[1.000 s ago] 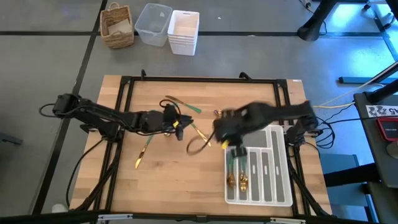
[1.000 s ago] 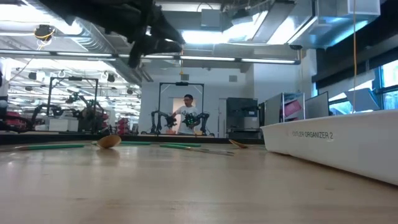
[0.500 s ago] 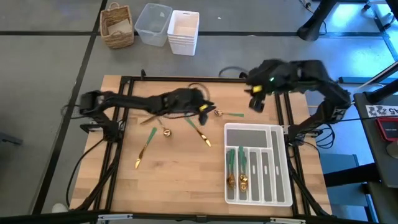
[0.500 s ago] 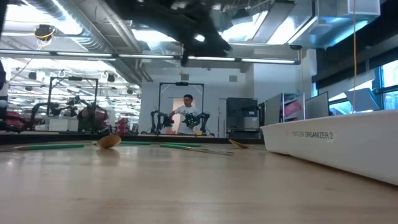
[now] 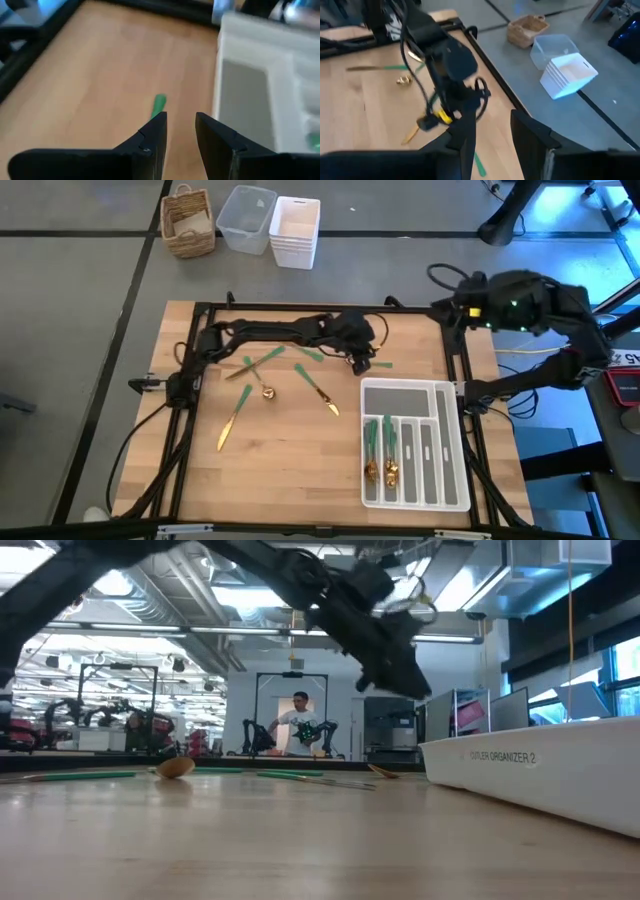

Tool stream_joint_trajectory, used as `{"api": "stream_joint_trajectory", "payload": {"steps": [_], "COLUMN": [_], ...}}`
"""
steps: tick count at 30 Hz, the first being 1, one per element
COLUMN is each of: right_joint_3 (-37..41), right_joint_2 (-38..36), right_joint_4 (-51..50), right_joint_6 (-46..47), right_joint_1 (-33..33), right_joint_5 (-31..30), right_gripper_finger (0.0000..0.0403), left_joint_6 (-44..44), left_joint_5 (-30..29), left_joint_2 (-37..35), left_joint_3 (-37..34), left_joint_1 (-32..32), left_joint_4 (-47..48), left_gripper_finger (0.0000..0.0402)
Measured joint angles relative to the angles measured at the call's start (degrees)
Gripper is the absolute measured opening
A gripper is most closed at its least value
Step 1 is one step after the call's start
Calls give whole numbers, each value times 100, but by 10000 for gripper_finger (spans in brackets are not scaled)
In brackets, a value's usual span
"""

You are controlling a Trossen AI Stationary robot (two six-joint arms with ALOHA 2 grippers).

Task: Sort silverware
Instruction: Put the green spoon in the white silverware tray

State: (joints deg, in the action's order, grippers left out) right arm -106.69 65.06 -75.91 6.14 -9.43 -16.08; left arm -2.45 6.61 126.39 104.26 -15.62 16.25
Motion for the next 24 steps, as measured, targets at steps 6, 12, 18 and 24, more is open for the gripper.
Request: {"api": "stream_joint_trajectory", "payload": {"steps": [6, 12, 18, 24], "right_joint_3": [2244, 4172, 5942, 7076], "right_joint_2": [-1417, -2434, -3201, -3684], "right_joint_4": [1399, 2761, 4736, 5952], "right_joint_6": [600, 1162, 1463, 1935], "right_joint_1": [3, 6, 4, 4], "right_joint_5": [32, 496, 944, 1372], "right_gripper_finger": [124, 124, 124, 124], "left_joint_6": [434, 888, 1023, 1022], "left_joint_5": [5, -40, -63, -192], "left_joint_2": [569, 751, 882, 1082], "left_joint_3": [449, 449, 449, 449], "left_joint_1": [-104, -142, -136, -142], "left_joint_4": [577, 732, 715, 691], "left_gripper_finger": [95, 95, 95, 95]}}
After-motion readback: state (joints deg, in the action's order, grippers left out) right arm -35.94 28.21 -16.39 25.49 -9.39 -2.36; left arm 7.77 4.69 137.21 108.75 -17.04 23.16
